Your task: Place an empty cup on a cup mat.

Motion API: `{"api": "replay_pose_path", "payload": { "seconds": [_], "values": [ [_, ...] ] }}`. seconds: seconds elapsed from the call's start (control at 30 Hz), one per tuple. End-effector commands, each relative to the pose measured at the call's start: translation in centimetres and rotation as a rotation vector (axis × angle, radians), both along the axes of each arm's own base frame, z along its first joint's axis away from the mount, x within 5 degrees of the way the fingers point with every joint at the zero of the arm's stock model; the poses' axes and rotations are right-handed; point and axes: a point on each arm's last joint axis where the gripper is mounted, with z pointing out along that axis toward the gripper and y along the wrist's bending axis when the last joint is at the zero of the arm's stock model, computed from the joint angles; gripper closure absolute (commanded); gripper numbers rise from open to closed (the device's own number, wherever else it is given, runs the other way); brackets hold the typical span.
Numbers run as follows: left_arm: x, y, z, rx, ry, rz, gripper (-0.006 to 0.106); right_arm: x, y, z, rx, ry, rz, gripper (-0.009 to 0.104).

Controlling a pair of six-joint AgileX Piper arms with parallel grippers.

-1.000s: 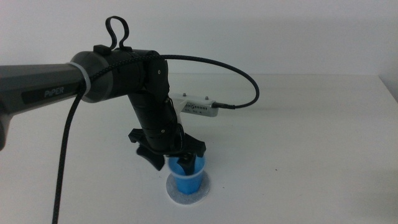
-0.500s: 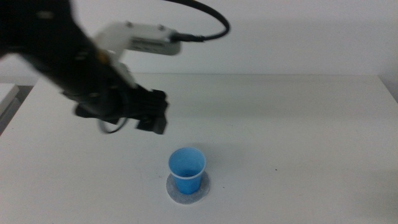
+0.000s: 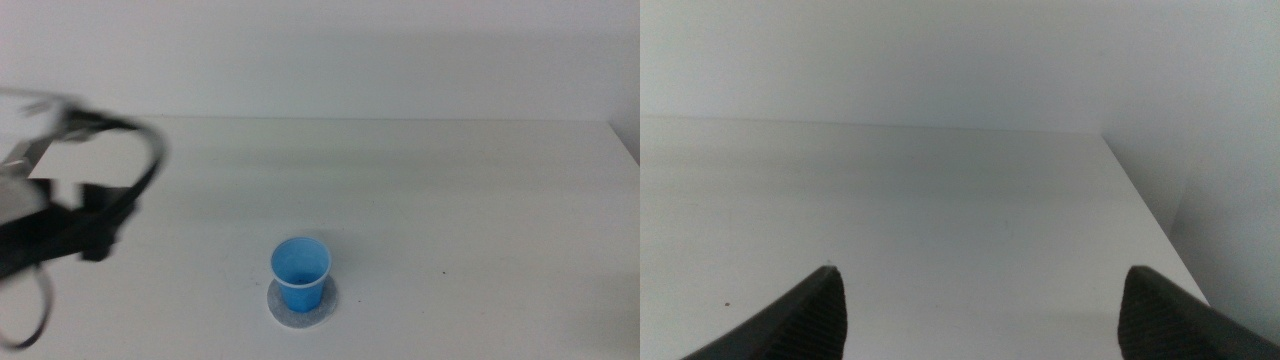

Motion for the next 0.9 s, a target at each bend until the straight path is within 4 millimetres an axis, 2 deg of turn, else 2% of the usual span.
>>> {"api": "replay_pose_path", "payload": {
  "seconds": [0.0, 0.13, 0.3, 0.47, 0.67, 0.87],
  "values": [
    [-1.7, 1.6, -0.7, -0.048, -0.183, 0.056, 0.007, 0.0, 0.0, 0.0, -0.011, -0.008, 0.003, 0.002],
    [-5.2, 3.6, -3.5, -0.066, -0.303, 0.158, 0.007, 0.0, 0.0, 0.0, -0.011, -0.008, 0.003, 0.002],
    [-8.0, 4.2, -6.7, -0.079, -0.365, 0.194, 0.007, 0.0, 0.0, 0.0, -0.011, -0.008, 0.003, 0.002],
    [-9.3, 4.3, -8.7, -0.092, -0.411, 0.193, 0.007, 0.0, 0.0, 0.0, -0.011, -0.008, 0.003, 0.002],
    [-9.6, 4.2, -10.7, -0.118, -0.441, 0.175, 0.007, 0.0, 0.0, 0.0, -0.011, -0.008, 0.003, 0.002],
    [-10.1, 4.4, -10.9, -0.043, -0.471, 0.193, 0.007, 0.0, 0.0, 0.0, -0.011, -0.008, 0.003, 0.002]
  ]
}}
